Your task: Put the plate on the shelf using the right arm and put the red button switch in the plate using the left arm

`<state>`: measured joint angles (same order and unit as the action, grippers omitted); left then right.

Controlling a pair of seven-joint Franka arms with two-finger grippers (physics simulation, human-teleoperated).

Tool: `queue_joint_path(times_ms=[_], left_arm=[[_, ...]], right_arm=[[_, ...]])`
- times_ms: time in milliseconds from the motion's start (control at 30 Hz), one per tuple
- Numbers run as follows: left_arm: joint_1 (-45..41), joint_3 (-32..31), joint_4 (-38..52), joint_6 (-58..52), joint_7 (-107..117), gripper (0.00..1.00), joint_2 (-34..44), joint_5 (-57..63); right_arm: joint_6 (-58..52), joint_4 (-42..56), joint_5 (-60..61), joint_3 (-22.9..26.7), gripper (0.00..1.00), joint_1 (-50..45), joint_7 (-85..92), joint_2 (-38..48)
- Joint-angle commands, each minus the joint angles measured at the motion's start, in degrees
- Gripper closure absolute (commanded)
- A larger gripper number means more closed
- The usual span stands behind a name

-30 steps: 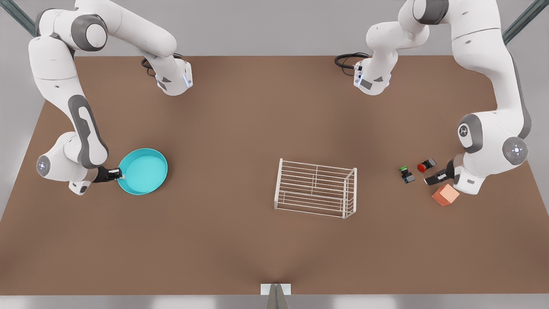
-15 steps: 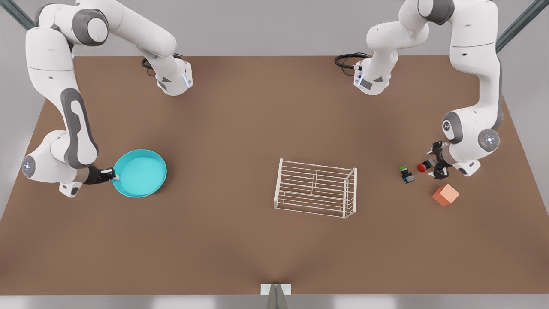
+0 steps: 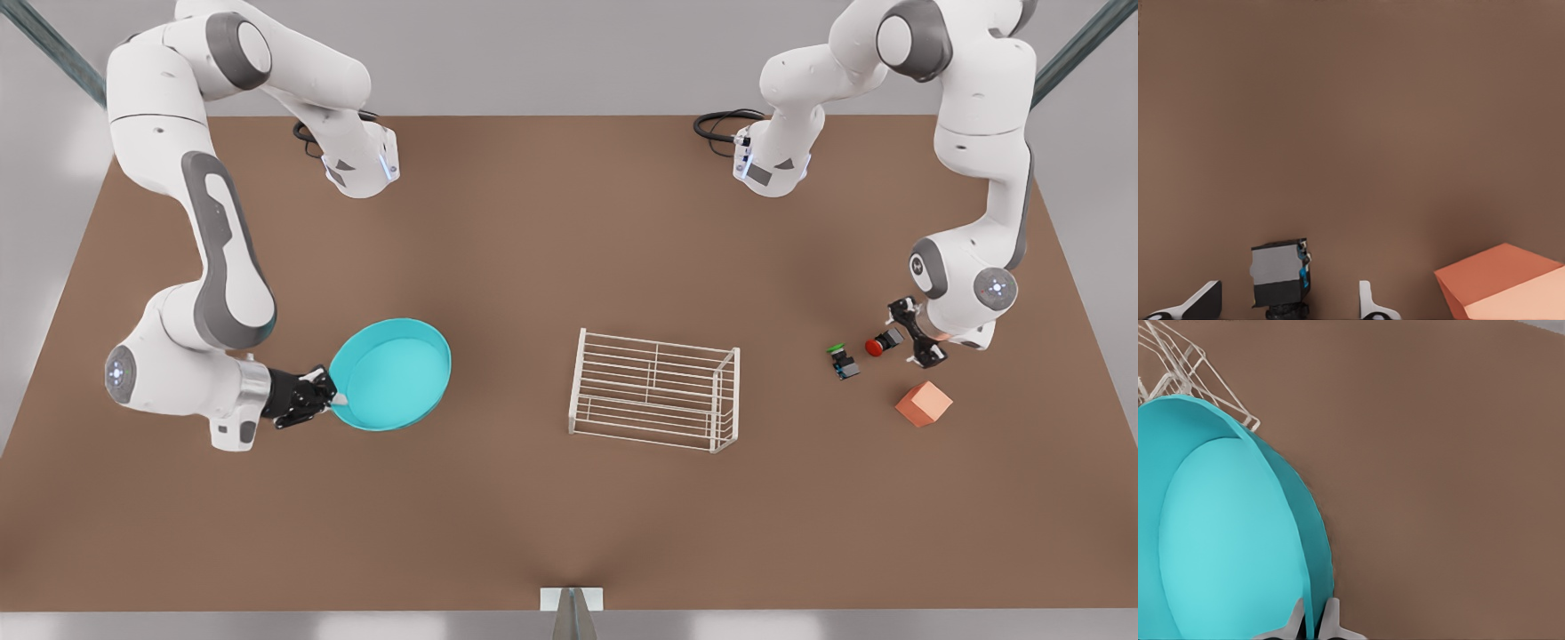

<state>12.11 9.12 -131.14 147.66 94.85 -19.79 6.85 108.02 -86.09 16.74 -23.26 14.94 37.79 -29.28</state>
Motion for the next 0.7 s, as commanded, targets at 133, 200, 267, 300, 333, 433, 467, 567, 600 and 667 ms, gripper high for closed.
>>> queue_joint_path(times_ms=[133,200,267,300,333,433,467,567,600,667], left_arm=[[0.72,0.10,-0.52,3.42,15.62,0.00,-1.04,0.80],[0.81,0.10,-0.52,3.42,15.71,0.00,-1.83,0.80],[0.90,0.10,-0.70,3.42,15.80,0.00,-2.27,0.80],[0.90,0.10,-0.70,3.42,16.41,0.00,-2.18,0.71],[0.90,0.10,-0.79,3.42,16.59,0.00,-2.27,0.71],[0.90,0.10,-1.14,3.42,16.59,0.00,-2.62,0.80],[0.90,0.10,-1.14,3.24,16.59,0.00,-2.62,0.80],[0.81,0.10,-1.14,2.63,16.33,0.00,-2.80,0.80],[0.81,0.10,-1.14,1.66,15.98,0.00,-2.89,0.80],[0.81,0.10,-1.14,1.66,15.89,0.00,-2.89,0.80]], right_arm=[[-1.06,4.35,-0.04,-0.04,0.84,-9.93,-31.72,-1.31],[-1.06,4.62,0.14,-0.04,0.84,-12.39,-37.43,-1.84],[-1.06,4.88,-0.04,0.14,0.84,-14.86,-43.49,-2.71],[-0.71,5.41,-0.04,0.14,0.84,-16.00,-46.66,-3.50],[-0.27,6.37,-0.04,0.14,0.84,-17.40,-48.95,-4.21],[-0.09,12.70,-0.13,0.49,0.84,-21.62,-54.75,-7.90],[0.17,13.50,-0.21,0.58,0.85,-22.59,-55.72,-8.69],[2.72,14.72,-0.21,2.33,0.85,-26.36,-58.09,-10.36],[4.48,15.25,-0.21,4.71,0.84,-29.79,-58.88,-11.68],[6.15,17.63,-0.21,6.03,0.85,-33.49,-62.48,-13.52]])
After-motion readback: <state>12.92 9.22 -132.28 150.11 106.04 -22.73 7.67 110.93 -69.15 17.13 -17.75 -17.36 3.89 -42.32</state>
